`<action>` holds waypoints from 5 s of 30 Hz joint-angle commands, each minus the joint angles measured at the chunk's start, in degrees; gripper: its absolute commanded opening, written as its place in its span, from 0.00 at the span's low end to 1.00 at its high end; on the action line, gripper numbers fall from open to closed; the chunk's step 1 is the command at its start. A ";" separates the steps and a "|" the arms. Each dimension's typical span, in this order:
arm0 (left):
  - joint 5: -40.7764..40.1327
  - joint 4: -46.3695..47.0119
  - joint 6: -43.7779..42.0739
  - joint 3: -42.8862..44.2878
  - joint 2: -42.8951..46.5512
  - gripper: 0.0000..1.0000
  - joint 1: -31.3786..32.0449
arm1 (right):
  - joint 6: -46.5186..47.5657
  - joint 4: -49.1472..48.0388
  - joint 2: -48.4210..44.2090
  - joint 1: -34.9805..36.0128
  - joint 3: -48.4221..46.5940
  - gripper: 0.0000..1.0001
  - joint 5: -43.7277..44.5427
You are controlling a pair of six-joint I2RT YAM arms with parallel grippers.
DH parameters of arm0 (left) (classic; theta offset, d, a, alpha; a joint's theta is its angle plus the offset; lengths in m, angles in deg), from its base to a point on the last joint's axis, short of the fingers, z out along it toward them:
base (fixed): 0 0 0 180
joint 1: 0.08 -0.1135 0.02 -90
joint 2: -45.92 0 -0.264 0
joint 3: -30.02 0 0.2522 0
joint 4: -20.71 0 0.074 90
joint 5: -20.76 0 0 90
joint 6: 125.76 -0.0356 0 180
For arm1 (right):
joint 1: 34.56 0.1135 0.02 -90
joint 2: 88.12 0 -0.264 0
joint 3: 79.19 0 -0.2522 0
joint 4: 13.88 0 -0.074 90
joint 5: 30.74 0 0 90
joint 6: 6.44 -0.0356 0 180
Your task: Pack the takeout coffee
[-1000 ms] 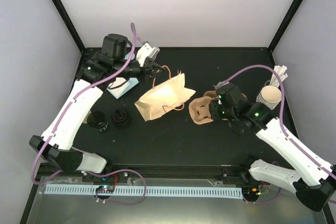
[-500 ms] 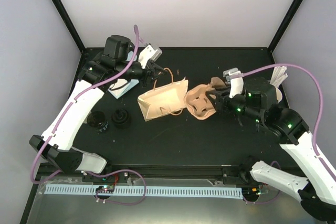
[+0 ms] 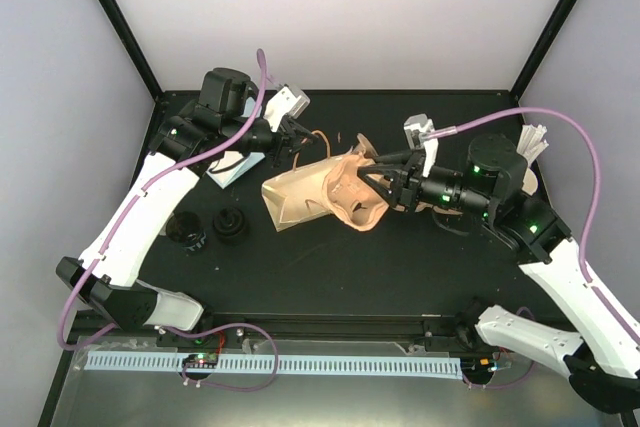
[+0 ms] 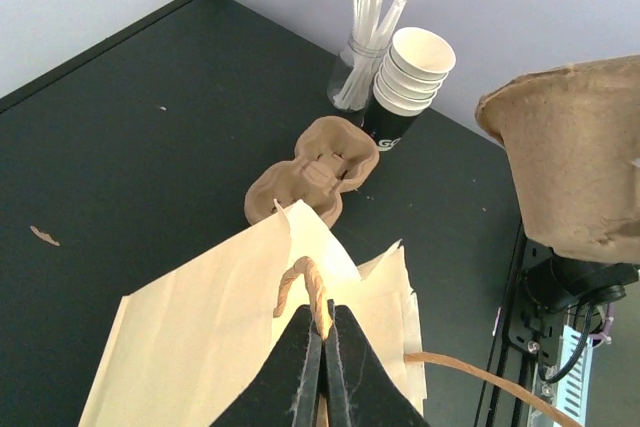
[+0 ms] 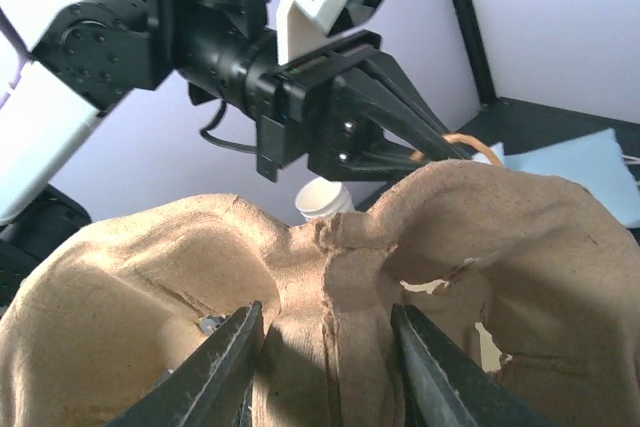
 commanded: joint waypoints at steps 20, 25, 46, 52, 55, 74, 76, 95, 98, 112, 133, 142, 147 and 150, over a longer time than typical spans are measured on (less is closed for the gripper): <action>0.11 0.12 0.41 2.73 0.69 0.02 0.63 | -13.41 -29.66 9.98 0.19 13.90 0.37 -8.98; 0.16 0.20 0.41 2.74 0.60 0.02 0.73 | -16.25 -32.40 11.59 0.20 16.62 0.36 -5.91; 0.03 -0.08 0.34 3.35 0.39 0.02 0.79 | -4.72 -23.81 11.50 1.98 19.82 0.35 9.24; 0.25 -0.15 0.41 3.34 0.34 0.02 0.91 | -0.05 -20.99 12.37 3.64 18.06 0.34 15.72; 0.65 -0.05 0.45 3.44 0.34 0.01 0.98 | 1.82 -19.92 13.20 5.66 16.95 0.34 20.65; 0.66 -2.15 -0.89 3.66 0.49 0.02 0.91 | 5.62 -21.06 11.97 10.31 16.93 0.33 36.38; 0.39 -2.40 -0.99 3.62 0.51 0.02 0.99 | 5.49 -20.54 11.97 10.31 16.61 0.33 36.42; -2.95 -3.96 -1.53 1.99 3.05 0.02 0.95 | 3.63 -16.92 10.24 10.22 16.89 0.33 40.64; -3.87 -2.99 -1.51 1.07 4.20 0.02 0.94 | 3.07 -16.54 9.87 10.21 16.85 0.33 40.63; -0.40 -1.90 -0.51 0.53 4.33 0.02 0.99 | 7.38 -18.42 9.82 9.67 18.47 0.33 37.94; 11.40 4.00 6.27 0.97 2.53 0.02 1.30 | 14.92 -24.91 16.23 16.77 19.33 0.33 45.79; 13.80 5.33 8.22 0.83 2.19 0.02 1.27 | 16.85 -31.78 14.54 18.39 24.31 0.35 44.38; 14.26 5.72 8.50 0.64 1.94 0.02 1.35 | 17.14 -34.40 13.94 18.49 27.23 0.36 43.04; 14.33 5.99 8.74 0.62 1.86 0.01 1.43 | 17.23 -35.52 13.71 18.62 28.68 0.36 42.92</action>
